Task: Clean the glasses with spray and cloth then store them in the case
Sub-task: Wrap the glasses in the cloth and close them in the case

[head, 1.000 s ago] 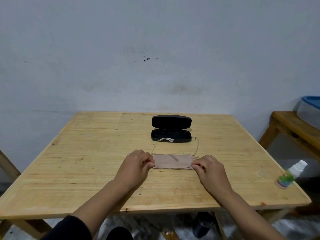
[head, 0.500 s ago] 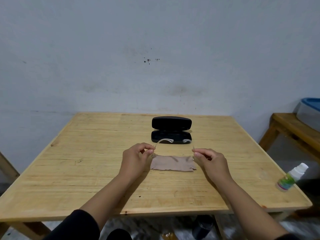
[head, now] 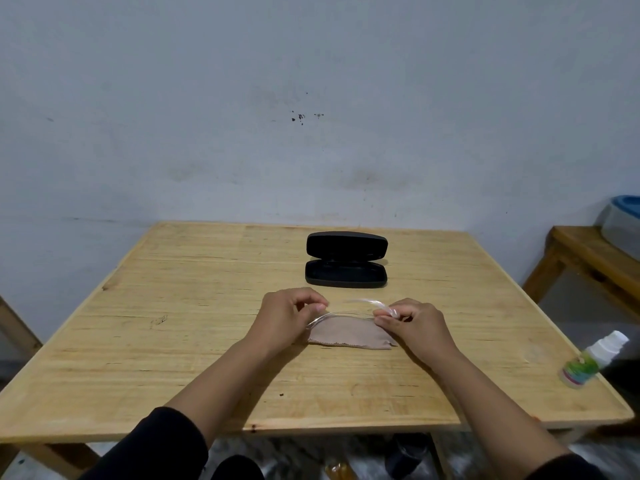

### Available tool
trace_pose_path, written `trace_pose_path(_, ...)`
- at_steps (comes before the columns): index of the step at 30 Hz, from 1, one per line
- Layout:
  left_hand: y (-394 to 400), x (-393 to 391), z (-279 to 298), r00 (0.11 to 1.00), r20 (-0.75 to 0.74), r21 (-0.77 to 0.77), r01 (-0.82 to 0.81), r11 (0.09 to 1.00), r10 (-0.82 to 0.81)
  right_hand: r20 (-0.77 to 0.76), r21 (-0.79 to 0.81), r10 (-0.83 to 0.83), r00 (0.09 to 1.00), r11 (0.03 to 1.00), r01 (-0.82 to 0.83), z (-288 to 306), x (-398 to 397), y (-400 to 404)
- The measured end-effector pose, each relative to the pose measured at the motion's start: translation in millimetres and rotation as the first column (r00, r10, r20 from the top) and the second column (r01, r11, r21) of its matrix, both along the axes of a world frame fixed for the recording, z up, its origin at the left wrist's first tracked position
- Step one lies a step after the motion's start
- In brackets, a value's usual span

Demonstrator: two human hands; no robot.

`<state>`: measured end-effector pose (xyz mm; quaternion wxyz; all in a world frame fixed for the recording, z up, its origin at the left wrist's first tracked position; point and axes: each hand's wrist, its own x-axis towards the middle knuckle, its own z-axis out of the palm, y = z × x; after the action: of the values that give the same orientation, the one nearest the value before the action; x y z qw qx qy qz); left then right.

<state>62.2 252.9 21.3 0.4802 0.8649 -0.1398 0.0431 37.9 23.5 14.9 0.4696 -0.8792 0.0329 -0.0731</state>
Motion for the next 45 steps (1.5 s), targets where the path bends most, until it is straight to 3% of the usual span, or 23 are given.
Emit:
trace_pose_path(5,-5,-2,1,0.997,0.074,0.15,-0.006,0.989,-0.006,-0.048,0.176,-0.045,0.998,0.983,0.053,-1,-5,-6)
trace_pose_path(9,1,-12,-3,0.994,0.075,0.115,-0.082,0.99,0.073,-0.053,0.233,-0.096,0.994,0.967,0.106,5,-14,-9)
trace_pose_path(13,7,-26,-8,0.991,-0.017,0.086,-0.127,0.988,0.129,-0.053,0.153,-0.032,0.998,0.987,0.04,10,-24,-4)
trace_pose_path(23,1,-20,-11,0.979,-0.018,-0.029,-0.202,0.979,0.202,0.081,-0.07,-0.047,0.996,0.996,0.053,3,-17,0)
trace_pose_path(32,-17,23,7,0.957,-0.006,-0.228,-0.284,0.931,0.29,0.193,0.044,-0.16,0.968,0.987,0.154,25,27,3)
trace_pose_path(41,-27,77,6,0.943,-0.018,-0.203,-0.329,0.922,0.332,0.187,0.056,-0.182,0.965,0.983,0.175,30,88,2)
trace_pose_path(45,-28,87,-3,0.943,-0.007,-0.125,-0.332,0.935,0.334,0.149,0.038,-0.182,0.972,0.983,0.178,18,99,1)
